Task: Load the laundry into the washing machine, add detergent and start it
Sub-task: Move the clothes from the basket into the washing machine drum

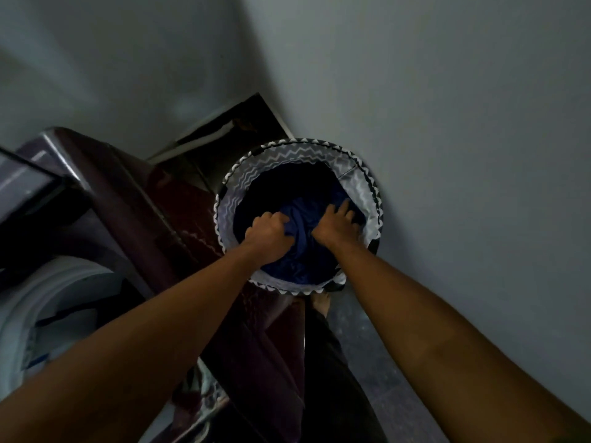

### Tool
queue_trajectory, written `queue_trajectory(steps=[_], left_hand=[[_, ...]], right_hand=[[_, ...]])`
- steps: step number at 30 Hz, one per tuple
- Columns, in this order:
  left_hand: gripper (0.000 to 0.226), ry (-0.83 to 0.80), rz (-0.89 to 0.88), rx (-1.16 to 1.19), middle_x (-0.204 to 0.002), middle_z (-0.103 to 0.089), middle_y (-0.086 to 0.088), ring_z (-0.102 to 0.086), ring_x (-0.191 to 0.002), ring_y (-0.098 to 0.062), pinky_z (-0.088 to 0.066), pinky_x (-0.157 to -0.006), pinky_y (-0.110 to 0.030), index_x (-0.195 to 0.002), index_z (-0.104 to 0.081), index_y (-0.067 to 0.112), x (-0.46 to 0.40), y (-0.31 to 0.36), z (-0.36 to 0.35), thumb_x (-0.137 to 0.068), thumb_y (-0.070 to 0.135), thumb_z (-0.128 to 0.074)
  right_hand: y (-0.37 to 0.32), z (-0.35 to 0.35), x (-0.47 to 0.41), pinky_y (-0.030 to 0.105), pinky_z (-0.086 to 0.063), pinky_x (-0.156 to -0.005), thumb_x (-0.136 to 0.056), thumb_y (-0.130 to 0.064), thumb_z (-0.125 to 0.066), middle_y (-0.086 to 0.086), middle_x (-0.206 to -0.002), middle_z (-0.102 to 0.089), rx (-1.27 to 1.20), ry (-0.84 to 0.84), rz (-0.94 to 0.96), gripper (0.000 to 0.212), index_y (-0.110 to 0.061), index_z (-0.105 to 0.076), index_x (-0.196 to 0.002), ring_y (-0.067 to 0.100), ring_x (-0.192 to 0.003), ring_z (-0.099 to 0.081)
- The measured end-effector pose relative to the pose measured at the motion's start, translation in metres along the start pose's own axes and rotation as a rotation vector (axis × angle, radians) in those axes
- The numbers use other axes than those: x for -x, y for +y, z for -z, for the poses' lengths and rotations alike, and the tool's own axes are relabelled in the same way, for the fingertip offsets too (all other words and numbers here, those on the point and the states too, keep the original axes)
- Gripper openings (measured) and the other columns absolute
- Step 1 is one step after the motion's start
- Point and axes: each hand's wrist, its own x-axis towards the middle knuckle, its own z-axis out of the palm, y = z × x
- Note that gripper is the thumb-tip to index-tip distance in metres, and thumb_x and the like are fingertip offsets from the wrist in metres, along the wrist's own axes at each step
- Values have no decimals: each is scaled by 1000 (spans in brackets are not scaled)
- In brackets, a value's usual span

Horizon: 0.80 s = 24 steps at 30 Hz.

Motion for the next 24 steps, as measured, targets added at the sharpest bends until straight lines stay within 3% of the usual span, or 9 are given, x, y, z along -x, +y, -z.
queue_trajectory(steps=[3,5,7,9,11,13,17,21,24], left_hand=[[55,-4,-2,-1,-144,-38,-9,-37,-131,-34,-37,-106,-46,-144,-39,23,0,-2,-3,-95,40,-56],[54,9,-37,16,-144,-38,-9,-36,-131,-34,-37,-107,-47,-145,-39,22,-1,-2,-2,-96,37,-55],[53,32,-57,33,-144,-38,-9,-37,-131,-34,-37,-107,-49,-145,-39,21,0,-1,0,-96,35,-55],[53,34,-53,45,-144,-38,-10,-37,-131,-34,-37,-108,-48,-145,-39,21,0,1,1,-96,34,-55],[52,28,-57,39,-144,-38,-10,-37,-131,-34,-37,-108,-48,-144,-40,21,2,4,3,-96,33,-55],[52,20,-71,36,-144,-38,-11,-37,-131,-34,-37,-107,-49,-144,-40,21,3,5,5,-96,34,-56],[53,37,-63,42,-145,-37,-11,-36,-132,-35,-37,-107,-49,-145,-38,20,7,6,9,-97,34,-55],[65,27,-22,160,-152,-30,-9,-32,-137,-35,-34,-110,-51,-151,-27,19,13,6,14,-94,34,-56],[90,32,-8,348,-159,-22,-8,-31,-141,-35,-40,-107,-48,-157,-9,20,23,10,19,-88,31,-66]], right_hand=[[5,-6,-9,55,-27,-112,-84,-47,-65,24,-158,-5,32,24,-120,108,-12,9,-154,43,-143,-15],[7,-10,-18,56,-37,-106,-86,-37,-65,26,-155,-18,12,11,-109,110,-14,20,-152,43,-137,-30],[7,-9,-21,55,-42,-102,-89,-25,-62,26,-150,-31,-47,-8,-119,102,-14,17,-153,41,-131,-42],[8,-5,-20,50,-45,-99,-92,-16,-54,22,-144,-43,41,-7,-59,75,-6,-12,-152,37,-126,-49],[6,2,-15,43,-52,-88,-94,-10,-50,19,-129,-58,149,71,44,37,-2,-50,-130,32,-112,-59],[3,11,-8,39,-54,-79,-95,-10,-51,17,-118,-63,161,171,102,20,-3,-62,-109,31,-103,-62],[-11,32,5,42,-50,-87,-90,-37,-59,22,-122,-56,-204,296,126,39,-2,-63,-107,39,-109,-56],[-27,62,24,35,-41,-75,-97,-32,-45,17,-108,-62,-669,314,57,40,1,-58,-116,32,-94,-57],[-41,78,39,36,-40,-68,-98,-29,-41,8,-75,-55,-858,280,86,34,-4,-57,-81,24,-75,-51]])
